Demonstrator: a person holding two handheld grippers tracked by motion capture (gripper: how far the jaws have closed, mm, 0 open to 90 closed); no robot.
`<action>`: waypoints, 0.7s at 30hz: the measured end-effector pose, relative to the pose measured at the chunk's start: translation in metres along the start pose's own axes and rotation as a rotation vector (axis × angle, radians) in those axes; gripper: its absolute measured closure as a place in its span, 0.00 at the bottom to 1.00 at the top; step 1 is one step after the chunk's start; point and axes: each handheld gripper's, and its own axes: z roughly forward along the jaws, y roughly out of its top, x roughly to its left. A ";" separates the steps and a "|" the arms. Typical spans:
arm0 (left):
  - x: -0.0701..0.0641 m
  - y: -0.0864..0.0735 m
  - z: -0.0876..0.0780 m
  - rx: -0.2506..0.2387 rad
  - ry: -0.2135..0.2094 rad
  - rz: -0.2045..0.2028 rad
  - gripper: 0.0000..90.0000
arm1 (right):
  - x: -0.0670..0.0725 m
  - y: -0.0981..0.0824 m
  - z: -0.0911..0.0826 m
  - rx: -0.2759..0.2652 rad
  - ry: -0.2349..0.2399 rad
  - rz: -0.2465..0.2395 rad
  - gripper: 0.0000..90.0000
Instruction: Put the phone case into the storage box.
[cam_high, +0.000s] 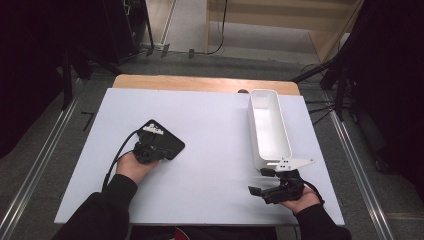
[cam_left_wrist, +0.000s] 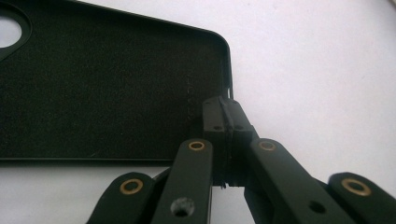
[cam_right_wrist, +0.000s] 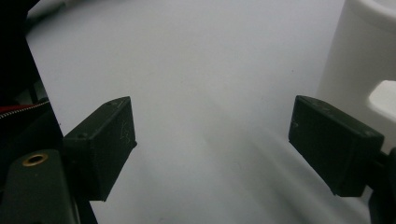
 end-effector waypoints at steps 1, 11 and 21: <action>0.000 0.000 0.000 -0.002 0.000 -0.001 0.99 | 0.000 0.000 0.000 0.001 0.001 -0.001 0.15; 0.002 -0.003 -0.003 0.014 -0.013 0.001 0.99 | 0.000 0.000 0.001 0.004 0.005 0.000 0.15; 0.002 -0.010 -0.010 0.036 -0.024 0.030 0.99 | 0.000 0.000 0.001 0.008 0.006 0.001 0.15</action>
